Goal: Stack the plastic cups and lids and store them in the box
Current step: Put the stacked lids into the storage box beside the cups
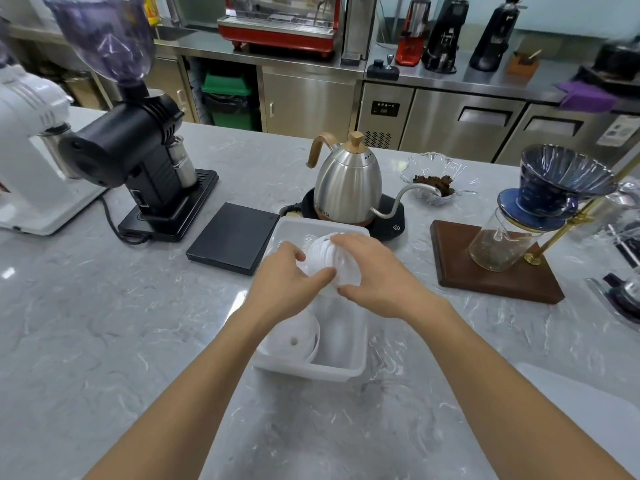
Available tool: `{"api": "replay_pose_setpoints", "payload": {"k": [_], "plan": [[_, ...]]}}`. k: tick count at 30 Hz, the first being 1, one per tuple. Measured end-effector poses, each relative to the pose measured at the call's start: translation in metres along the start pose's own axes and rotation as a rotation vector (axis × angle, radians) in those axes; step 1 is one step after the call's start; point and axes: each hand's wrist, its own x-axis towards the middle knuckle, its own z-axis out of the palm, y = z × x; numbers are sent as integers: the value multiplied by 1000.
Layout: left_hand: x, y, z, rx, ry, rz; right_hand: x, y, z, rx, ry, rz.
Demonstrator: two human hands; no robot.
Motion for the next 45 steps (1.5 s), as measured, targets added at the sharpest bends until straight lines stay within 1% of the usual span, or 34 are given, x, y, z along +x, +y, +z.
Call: {"api": "replay_pose_setpoints", "payload": {"k": [3,6,9,15,18,23,28,31,36,39,42,45], "plan": [[-9,-5,-7,0,-36,3,-6,-2,-10,44,-100,-23],[-13,-7,-12,78,-40,33,-9,-6,-14,17,-197,-31],[-15,-11,-12,134,-41,61,-10,-11,-13,-8,-249,-30],[-14,-15,-9,251,-57,112,-8,-14,-13,-75,-273,-24],[-14,-17,-9,247,-64,124,-9,-15,-15,-78,-277,-27],[-13,-18,-12,198,-40,151,-13,-19,-19,-107,-238,-36],[-11,-13,-14,280,-107,132,-12,-23,-13,-132,-274,-49],[-6,-12,-14,257,-117,119,-12,-23,-15,-126,-317,-45],[1,-9,-10,140,-177,72,-7,-24,-14,-153,-412,-33],[3,-13,-6,96,-178,42,-3,-24,-10,-182,-437,-14],[3,-20,-4,95,-174,30,1,-23,-8,-190,-446,5],[2,-22,-5,135,-210,53,4,-21,-7,-197,-443,16]]}}
